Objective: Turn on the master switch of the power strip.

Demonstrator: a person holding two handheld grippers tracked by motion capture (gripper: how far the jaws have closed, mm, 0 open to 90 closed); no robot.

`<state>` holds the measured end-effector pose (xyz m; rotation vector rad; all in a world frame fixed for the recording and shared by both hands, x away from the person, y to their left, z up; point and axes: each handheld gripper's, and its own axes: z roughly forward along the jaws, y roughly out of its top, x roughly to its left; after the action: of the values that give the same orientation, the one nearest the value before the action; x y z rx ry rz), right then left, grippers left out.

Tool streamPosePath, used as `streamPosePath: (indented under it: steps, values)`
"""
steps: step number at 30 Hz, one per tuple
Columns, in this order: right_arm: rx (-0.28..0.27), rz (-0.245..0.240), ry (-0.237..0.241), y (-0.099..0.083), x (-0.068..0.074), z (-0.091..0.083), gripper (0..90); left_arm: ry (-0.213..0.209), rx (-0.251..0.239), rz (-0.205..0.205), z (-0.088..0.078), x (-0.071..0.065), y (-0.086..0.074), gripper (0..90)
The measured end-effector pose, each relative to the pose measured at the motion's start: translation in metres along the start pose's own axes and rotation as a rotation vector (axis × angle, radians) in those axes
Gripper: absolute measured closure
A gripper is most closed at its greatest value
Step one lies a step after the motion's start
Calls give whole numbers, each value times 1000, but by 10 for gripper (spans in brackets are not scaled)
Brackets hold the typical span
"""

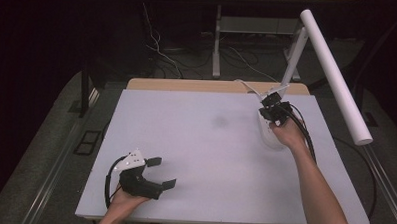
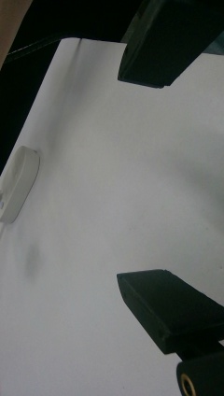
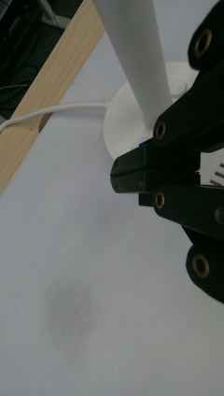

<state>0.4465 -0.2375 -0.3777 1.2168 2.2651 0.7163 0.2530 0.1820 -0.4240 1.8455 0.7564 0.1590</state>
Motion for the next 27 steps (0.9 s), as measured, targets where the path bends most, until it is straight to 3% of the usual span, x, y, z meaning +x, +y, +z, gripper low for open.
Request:
streamPosePath:
  steps: [5, 6, 18, 24, 27]
  values:
    - [-19, 6, 14, -3, 5, -9, 779, -3, 2, 3, 0, 0, 0, 33]
    - [-41, 13, 34, -5, 6, -14, 725, -3, 0, 1, 1, 0, 0, 33]
    - [-77, 62, 105, -20, 9, -36, 415, -8, 0, 0, 3, -1, 1, 34]
    - [-83, 51, 172, -31, 16, -50, 117, -10, 2, 1, 5, -1, 2, 34]
    - [-94, 49, 171, -35, 20, -55, 97, -15, 7, 4, 5, -2, 2, 34]
